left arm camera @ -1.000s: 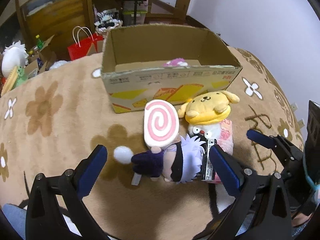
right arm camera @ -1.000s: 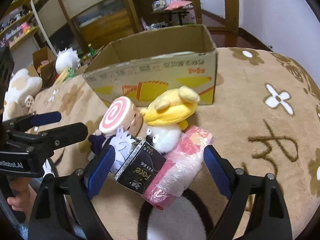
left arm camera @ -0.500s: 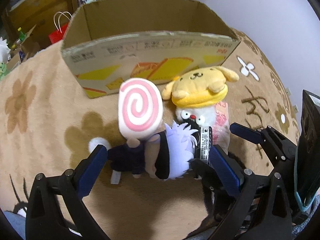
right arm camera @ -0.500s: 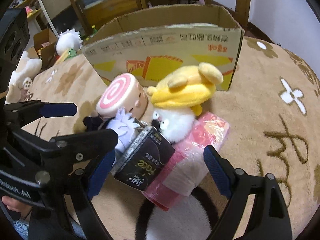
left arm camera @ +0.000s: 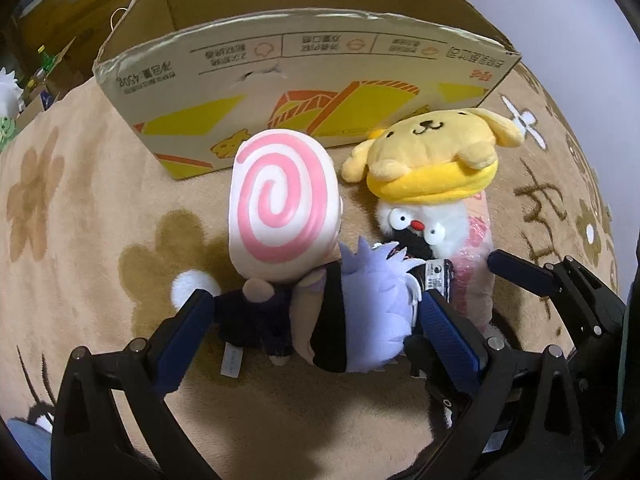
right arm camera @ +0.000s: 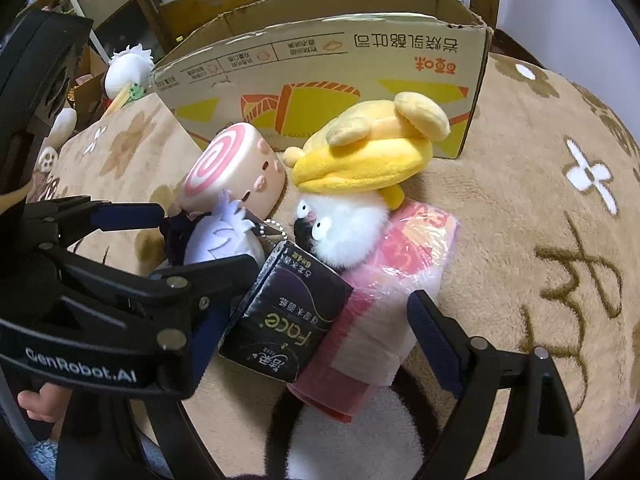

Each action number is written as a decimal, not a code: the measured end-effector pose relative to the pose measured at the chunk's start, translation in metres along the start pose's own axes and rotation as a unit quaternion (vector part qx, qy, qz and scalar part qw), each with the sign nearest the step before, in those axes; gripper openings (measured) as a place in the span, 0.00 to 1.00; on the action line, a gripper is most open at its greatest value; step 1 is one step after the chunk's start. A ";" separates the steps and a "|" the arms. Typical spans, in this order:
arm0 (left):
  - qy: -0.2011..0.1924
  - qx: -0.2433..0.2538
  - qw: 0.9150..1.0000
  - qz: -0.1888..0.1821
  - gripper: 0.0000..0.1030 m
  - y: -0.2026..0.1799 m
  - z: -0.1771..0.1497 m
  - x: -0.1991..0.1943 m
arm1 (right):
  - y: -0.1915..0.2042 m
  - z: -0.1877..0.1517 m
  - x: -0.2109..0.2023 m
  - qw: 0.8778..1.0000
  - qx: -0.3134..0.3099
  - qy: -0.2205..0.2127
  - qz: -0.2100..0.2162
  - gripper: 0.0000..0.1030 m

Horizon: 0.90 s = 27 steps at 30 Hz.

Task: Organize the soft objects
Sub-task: 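Grasp the white-haired doll with the left tool while the right tool grasps the black tissue pack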

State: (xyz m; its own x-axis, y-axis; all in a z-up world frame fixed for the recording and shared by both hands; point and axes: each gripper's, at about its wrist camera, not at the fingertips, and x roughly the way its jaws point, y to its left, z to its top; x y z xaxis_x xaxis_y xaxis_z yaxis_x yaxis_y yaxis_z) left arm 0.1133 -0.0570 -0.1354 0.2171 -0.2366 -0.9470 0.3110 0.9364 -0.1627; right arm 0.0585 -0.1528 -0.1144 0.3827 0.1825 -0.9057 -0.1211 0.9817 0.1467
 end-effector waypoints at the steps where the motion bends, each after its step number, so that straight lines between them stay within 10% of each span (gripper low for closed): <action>1: 0.001 -0.001 1.000 0.003 0.98 0.000 0.000 0.002 | 0.001 0.000 0.000 1.000 -0.001 0.000 -0.001 0.91; 14: 0.002 0.005 1.000 0.006 0.98 0.004 -0.001 0.002 | -0.004 -0.004 -0.001 1.000 0.001 0.009 -0.013 0.83; 27: -0.004 0.007 1.000 -0.024 0.76 0.010 -0.007 -0.011 | -0.009 -0.008 -0.010 1.000 0.002 0.017 0.014 0.31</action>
State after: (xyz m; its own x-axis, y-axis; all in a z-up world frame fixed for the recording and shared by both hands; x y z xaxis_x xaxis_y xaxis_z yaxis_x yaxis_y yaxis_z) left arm 0.1074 -0.0436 -0.1285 0.2099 -0.2837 -0.9357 0.3347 0.9200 -0.2039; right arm 0.0484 -0.1635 -0.1100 0.3474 0.2072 -0.9146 -0.1273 0.9767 0.1729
